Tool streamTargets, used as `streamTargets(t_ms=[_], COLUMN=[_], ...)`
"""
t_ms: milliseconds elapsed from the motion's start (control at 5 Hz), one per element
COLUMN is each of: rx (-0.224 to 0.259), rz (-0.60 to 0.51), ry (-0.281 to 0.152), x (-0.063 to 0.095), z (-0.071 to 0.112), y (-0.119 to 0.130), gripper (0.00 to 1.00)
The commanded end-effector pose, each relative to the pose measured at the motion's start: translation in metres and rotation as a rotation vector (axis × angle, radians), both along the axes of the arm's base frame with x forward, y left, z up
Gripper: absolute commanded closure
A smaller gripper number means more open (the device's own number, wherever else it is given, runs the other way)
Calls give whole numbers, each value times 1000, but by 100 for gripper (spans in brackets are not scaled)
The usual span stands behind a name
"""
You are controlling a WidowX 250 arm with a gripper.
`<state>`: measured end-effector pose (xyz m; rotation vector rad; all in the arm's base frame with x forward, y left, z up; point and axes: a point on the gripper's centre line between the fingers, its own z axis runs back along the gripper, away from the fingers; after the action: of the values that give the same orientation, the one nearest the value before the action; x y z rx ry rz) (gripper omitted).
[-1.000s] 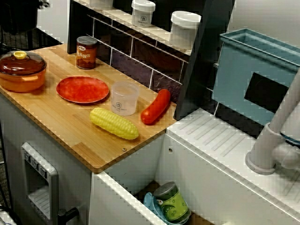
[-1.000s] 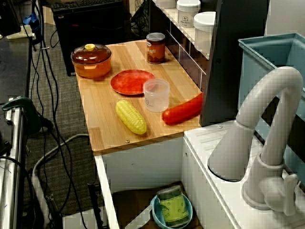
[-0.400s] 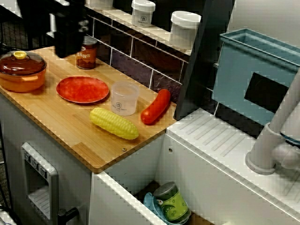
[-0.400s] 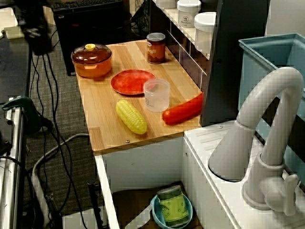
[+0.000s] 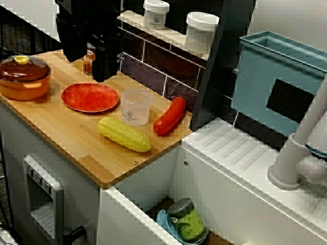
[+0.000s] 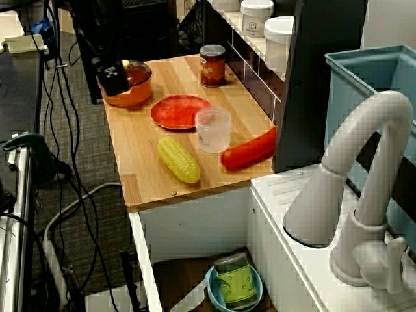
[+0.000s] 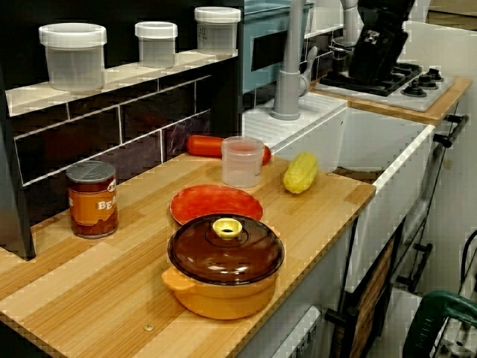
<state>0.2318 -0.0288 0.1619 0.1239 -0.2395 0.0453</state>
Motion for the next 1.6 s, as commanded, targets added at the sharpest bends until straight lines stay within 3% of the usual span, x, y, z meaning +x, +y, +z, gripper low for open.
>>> streamTargets(t_ms=[0,400,600,800,1000,1400], rx=[-3,10,17,11,-15,-33], rz=[67,118,129,150,149,128], ry=[-38,-47,-54,-25,25,48], x=[54,121,143,158,162,148], z=[-8,-26,-31,-37,-38,-34], y=[10,24,31,34,31,20], gripper=[0,0,0,0,0,0])
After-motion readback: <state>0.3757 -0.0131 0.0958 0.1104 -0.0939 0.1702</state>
